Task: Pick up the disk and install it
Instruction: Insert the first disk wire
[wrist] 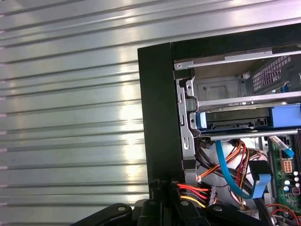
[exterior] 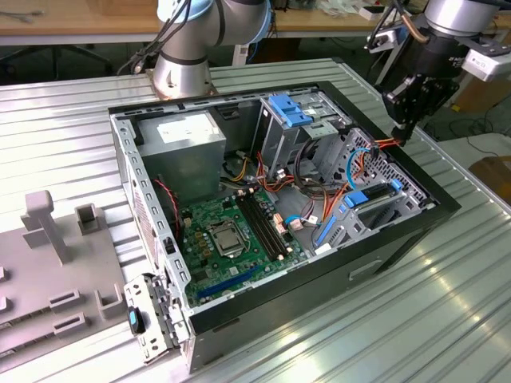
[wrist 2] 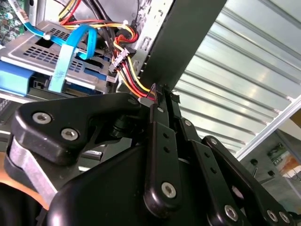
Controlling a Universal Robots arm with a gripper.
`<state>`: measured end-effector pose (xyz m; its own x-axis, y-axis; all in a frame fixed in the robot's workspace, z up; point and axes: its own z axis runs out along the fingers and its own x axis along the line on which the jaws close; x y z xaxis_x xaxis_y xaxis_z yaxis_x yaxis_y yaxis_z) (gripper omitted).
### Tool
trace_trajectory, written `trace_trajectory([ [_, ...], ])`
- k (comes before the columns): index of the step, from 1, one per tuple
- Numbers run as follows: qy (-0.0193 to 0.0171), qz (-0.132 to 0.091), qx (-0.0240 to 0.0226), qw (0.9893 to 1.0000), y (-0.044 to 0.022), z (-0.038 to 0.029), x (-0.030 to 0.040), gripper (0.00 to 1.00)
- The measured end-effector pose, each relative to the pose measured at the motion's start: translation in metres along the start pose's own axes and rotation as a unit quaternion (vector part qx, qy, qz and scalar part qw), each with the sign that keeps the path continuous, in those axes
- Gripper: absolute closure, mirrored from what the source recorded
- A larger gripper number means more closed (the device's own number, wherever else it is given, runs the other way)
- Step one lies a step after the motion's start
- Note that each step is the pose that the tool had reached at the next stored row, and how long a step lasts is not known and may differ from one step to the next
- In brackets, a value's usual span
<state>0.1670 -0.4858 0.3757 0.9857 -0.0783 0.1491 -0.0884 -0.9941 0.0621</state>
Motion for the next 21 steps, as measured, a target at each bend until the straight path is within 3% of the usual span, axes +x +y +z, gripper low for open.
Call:
trace_trajectory([
  [5,-0.0011,0.018,-0.0026,0.9998,0.0005,-0.0006,-0.0053,0.84],
  [10,-0.0038,0.06,-0.009,0.9981,0.0005,-0.0005,-0.0054,0.84],
  [13,-0.004,0.064,-0.0097,0.9979,0.0013,-0.0019,-0.015,0.84],
  [15,-0.005,0.08,-0.012,0.9967,0.0014,-0.002,-0.0158,0.84],
  [16,-0.006,0.095,-0.0142,0.9954,0.0015,-0.002,-0.0161,0.84],
  [18,-0.0068,0.109,-0.0163,0.9939,0.0015,-0.0021,-0.016,0.84],
  [21,-0.0074,0.119,-0.0181,0.9927,0.0015,-0.0035,-0.0158,0.84],
])
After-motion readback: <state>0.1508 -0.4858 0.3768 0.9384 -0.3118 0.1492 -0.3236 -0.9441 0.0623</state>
